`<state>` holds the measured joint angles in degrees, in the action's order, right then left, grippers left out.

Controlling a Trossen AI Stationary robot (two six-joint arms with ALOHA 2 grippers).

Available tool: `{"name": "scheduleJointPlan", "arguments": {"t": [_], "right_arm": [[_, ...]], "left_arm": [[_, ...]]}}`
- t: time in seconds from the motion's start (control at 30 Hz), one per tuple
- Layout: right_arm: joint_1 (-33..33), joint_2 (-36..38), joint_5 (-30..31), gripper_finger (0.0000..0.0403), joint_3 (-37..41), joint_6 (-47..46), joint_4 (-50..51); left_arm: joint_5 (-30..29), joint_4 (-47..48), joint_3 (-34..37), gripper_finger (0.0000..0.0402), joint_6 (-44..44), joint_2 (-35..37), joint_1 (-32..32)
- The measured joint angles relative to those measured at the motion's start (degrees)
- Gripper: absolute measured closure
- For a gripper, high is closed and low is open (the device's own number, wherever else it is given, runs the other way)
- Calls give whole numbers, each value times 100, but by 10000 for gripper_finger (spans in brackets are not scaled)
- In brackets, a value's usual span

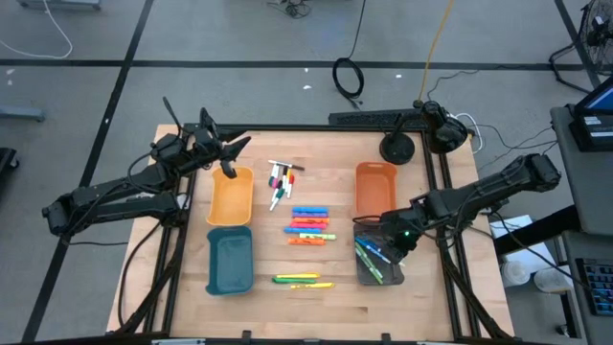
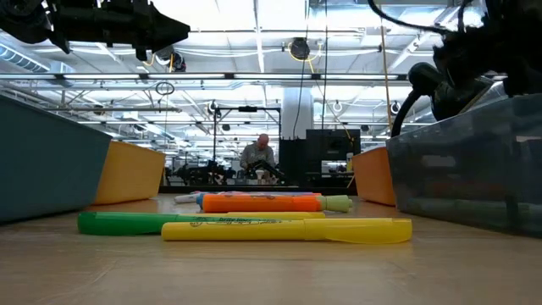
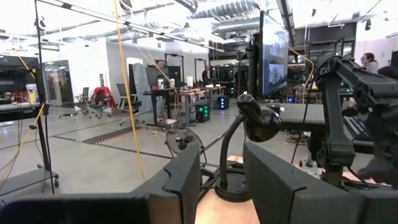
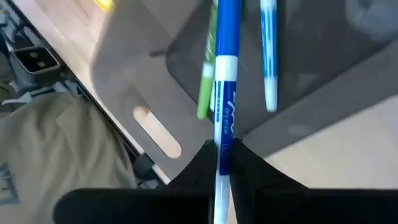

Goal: Pick & Place Markers
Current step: Put the blue dry erase marker into the black bin, then put the brown dry erase marker into the black bin

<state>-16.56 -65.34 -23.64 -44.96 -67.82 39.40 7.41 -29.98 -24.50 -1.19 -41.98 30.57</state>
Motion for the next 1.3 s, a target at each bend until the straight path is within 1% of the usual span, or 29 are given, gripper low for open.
{"name": "scheduleJointPlan", "arguments": {"t": [0.1, 0.27, 0.4, 0.57, 0.63, 0.73, 0.8, 0.9, 0.93, 1.03, 1.1, 1.2, 1.23, 1.3], "right_arm": [[41, 5, -202, 358, 112, -49, -289], [67, 4, -252, 302, 154, 106, -813], [183, 4, -337, 267, 154, 341, -1160], [407, 23, -348, 245, 154, 1261, -1737], [546, 61, -348, 244, 154, 1829, -1921], [777, 138, -248, 247, 154, 2756, -2060], [948, 214, -141, 250, 154, 3295, -2129], [1300, 317, -35, 252, 154, 3956, -2204], [1426, 345, -32, 252, 154, 4152, -2215], [1790, 433, -23, 252, 154, 4659, -2354], [1993, 478, -28, 252, 154, 4947, -2524], [2173, 538, -35, 254, 154, 5401, -2722], [2220, 566, -41, 254, 154, 5570, -2772], [2258, 591, -46, 253, 154, 5895, -2886]], "left_arm": [[0, 2, 0, 275, -31, 0, 0], [0, -11, -1, 275, -132, 0, 0], [1, -11, -1, 275, -129, 0, -2], [2, 18, -1, 275, -91, 0, 0], [75, 202, -1, 275, 147, 0, -2], [430, 666, -73, 275, 240, -103, -16], [722, 1014, -278, 275, 240, -318, -75], [781, 1770, -944, 274, 205, -913, -237], [687, 2167, -1213, 274, 134, -1168, -289], [76, 3053, -2095, 265, 90, -2104, -383], [-266, 3638, -2724, 245, -7, -2780, -398], [-789, 4645, -3596, 203, -497, -3804, -398], [-870, 4961, -3876, 189, -693, -4127, -405], [-798, 5700, -4419, 165, -1115, -4741, -436]]}}
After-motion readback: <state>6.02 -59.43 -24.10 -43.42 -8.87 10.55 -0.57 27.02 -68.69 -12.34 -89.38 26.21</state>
